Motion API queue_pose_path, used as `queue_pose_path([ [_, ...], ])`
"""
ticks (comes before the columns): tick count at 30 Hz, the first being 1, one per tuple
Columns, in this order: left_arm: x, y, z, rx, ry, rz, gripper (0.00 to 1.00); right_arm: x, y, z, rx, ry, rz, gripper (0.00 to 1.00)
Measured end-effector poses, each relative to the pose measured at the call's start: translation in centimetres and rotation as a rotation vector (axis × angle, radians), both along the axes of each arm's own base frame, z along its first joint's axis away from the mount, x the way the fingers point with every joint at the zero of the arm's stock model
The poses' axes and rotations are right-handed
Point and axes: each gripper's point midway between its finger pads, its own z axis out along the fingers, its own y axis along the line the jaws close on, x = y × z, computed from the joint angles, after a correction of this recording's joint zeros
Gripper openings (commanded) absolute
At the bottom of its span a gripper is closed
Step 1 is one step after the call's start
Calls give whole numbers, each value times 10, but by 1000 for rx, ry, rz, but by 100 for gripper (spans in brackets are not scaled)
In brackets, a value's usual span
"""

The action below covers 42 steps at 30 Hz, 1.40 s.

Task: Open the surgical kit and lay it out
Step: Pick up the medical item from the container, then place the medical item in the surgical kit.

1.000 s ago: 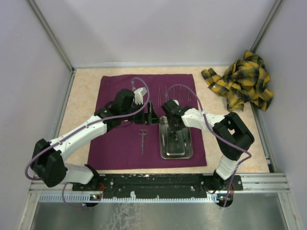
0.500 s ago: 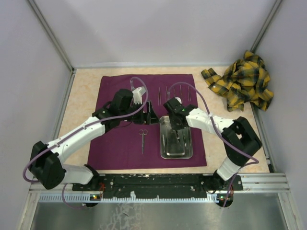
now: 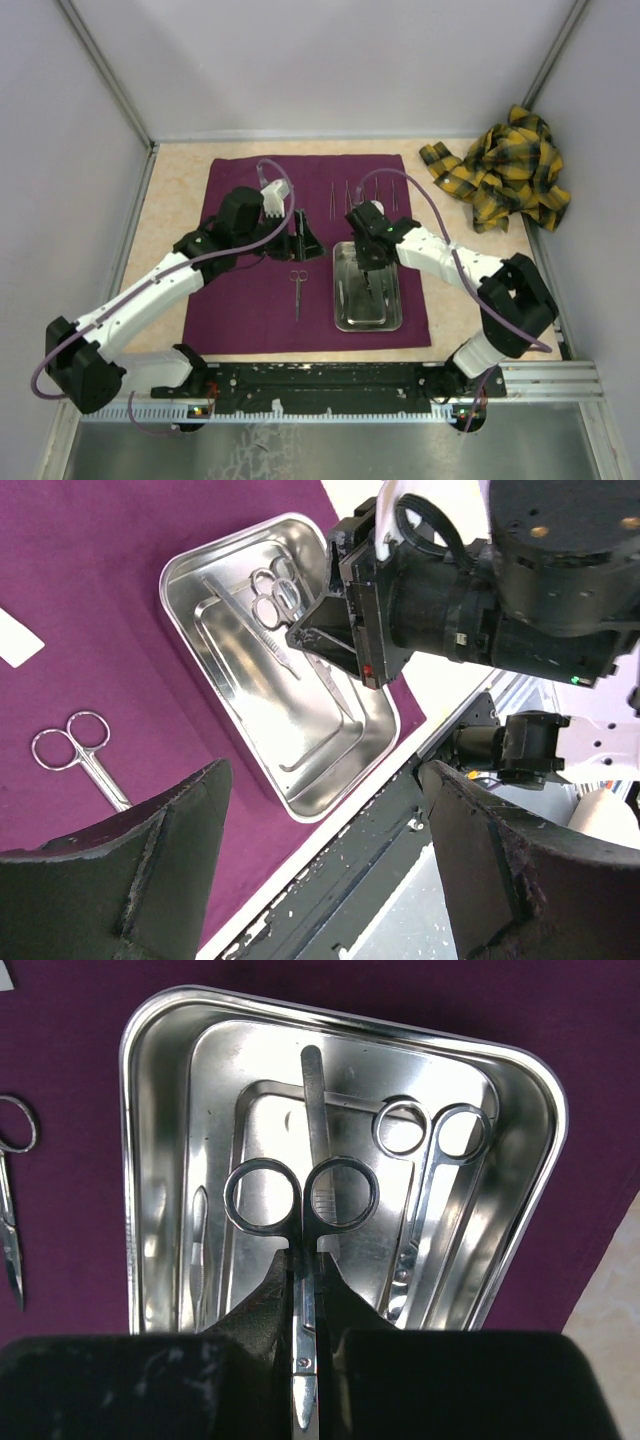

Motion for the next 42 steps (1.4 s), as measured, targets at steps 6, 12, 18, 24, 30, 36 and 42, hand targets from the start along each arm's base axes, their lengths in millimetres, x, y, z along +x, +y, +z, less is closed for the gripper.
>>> queue_pose_path([
  [6, -8, 14, 40, -37, -85, 25, 84, -5, 10, 10, 73, 25, -42, 0],
  [12, -24, 33, 83, -89, -176, 43, 85, -10, 33, 26, 150, 32, -66, 0],
  [18, -39, 47, 99, -105, -206, 48, 85, -15, 77, 61, 247, 7, -45, 0],
  [24, -56, 62, 115, -116, -230, 50, 86, -13, 127, 63, 285, 28, -37, 0],
  [30, -68, 75, 145, -149, -292, 59, 86, -19, 167, 32, 255, 88, -31, 0],
  [36, -78, 84, 157, -165, -317, 60, 87, -17, 197, 16, 256, 113, -46, 0],
  [42, -81, 87, 154, -151, -308, 58, 87, -14, 210, 0, 247, 126, -80, 0],
])
